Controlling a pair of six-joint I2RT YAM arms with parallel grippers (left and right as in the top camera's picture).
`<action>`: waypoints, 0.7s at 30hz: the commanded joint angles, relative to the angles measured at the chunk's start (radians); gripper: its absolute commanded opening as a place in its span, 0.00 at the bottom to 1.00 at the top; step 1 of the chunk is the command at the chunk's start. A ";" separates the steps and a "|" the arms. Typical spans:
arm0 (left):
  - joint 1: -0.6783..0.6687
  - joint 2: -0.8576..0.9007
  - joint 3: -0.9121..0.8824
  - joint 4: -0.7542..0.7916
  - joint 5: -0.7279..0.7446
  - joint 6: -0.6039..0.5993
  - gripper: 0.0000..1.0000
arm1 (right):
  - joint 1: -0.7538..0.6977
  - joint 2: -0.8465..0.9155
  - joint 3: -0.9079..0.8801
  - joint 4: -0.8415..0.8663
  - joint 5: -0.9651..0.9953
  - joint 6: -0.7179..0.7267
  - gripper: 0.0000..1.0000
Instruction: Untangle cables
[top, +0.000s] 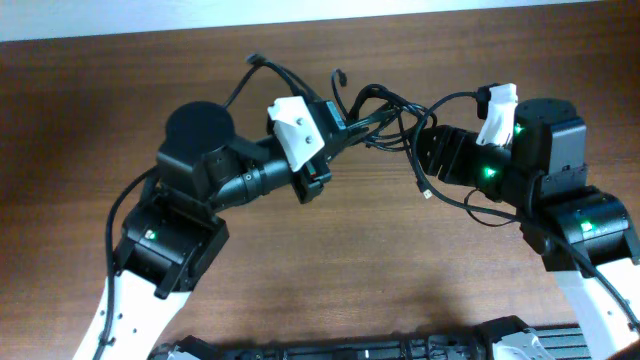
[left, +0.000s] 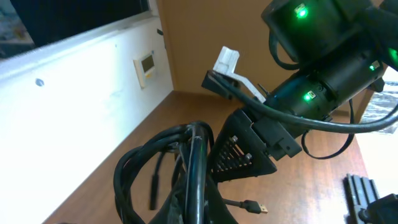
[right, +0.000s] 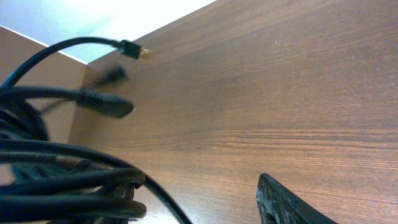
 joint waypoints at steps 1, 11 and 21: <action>0.011 -0.058 0.013 0.030 0.038 0.056 0.00 | -0.003 0.019 0.004 -0.018 0.060 -0.006 0.61; 0.011 -0.026 0.013 -0.090 0.037 0.301 0.00 | -0.003 0.019 0.004 0.089 -0.278 -0.007 0.70; 0.011 -0.020 0.013 -0.160 -0.129 0.415 0.00 | -0.003 0.017 0.004 0.205 -0.439 -0.007 0.70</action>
